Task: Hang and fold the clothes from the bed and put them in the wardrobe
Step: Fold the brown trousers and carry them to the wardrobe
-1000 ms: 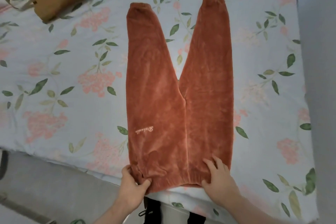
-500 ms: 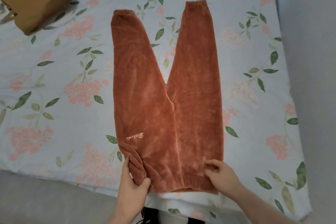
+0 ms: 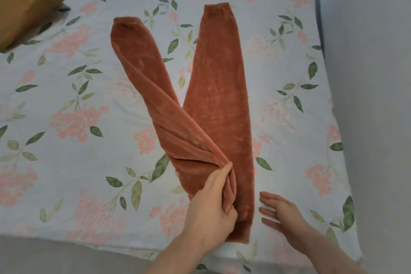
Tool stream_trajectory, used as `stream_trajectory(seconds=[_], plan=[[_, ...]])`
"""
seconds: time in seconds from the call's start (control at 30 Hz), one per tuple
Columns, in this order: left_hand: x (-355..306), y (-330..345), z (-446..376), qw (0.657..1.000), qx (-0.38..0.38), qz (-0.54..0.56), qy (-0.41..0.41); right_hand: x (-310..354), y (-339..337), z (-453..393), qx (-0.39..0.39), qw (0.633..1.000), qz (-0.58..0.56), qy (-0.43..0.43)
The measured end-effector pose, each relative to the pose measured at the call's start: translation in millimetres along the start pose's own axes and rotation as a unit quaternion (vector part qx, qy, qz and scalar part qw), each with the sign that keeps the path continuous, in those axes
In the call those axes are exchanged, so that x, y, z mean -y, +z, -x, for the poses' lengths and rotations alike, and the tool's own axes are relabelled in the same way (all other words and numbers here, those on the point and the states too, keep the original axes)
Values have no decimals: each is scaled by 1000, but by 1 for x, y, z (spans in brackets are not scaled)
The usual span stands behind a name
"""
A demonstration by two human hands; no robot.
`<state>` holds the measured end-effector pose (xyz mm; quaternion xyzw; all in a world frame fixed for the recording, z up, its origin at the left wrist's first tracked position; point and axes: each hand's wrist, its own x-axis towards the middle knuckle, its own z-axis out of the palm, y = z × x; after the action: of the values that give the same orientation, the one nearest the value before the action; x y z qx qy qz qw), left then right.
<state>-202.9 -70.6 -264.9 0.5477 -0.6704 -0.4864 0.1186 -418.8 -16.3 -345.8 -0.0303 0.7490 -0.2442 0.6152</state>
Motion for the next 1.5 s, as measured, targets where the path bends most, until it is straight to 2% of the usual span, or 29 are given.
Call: stream_trajectory(seconds=[0.1,0.2,0.3,0.4,0.43,0.5,0.57,0.63,0.7,0.83,0.9,1.0,1.1,1.2,1.27,1.37,1.5], plan=[[-3,27,-15,998,24,-63,-12,7,-11,-6,-5,1000,-12,-12],[1,54,-25,986,84,-140,-27,11,-17,-10,-12,1000,-14,-18],[5,78,-30,962,162,-221,-22,10,-22,-17,-20,999,-20,-16],[10,91,-30,918,256,-304,6,6,-23,-21,-23,1000,-5,-15],[13,94,-29,918,258,-302,6,4,-23,-22,-28,999,4,-15],[19,97,-26,949,202,-241,-4,0,-20,-24,-37,999,32,-21],[24,95,-25,979,110,-173,-19,-2,-14,-25,-33,996,72,-37],[33,89,-25,984,50,-166,-39,-1,-4,-23,-19,993,109,-48],[46,81,-23,971,56,-225,-63,0,9,-22,3,989,140,-52],[68,65,-13,935,134,-318,-81,-2,31,-24,8,964,244,-101],[78,60,-9,938,126,-322,-41,-3,35,-24,2,951,278,-135],[86,54,-5,942,90,-320,46,-9,33,-21,-5,954,269,-133],[89,61,-2,926,116,-341,116,-25,21,-18,-38,951,279,-129],[97,66,-3,918,197,-328,99,-38,14,-19,-57,923,355,-138],[97,62,-8,935,230,-263,56,-32,17,-20,-51,904,403,-134],[91,46,-20,980,158,-118,32,-1,32,-16,-40,909,387,-151],[98,6,-43,998,32,-50,-4,50,64,-20,-42,931,291,-216]])
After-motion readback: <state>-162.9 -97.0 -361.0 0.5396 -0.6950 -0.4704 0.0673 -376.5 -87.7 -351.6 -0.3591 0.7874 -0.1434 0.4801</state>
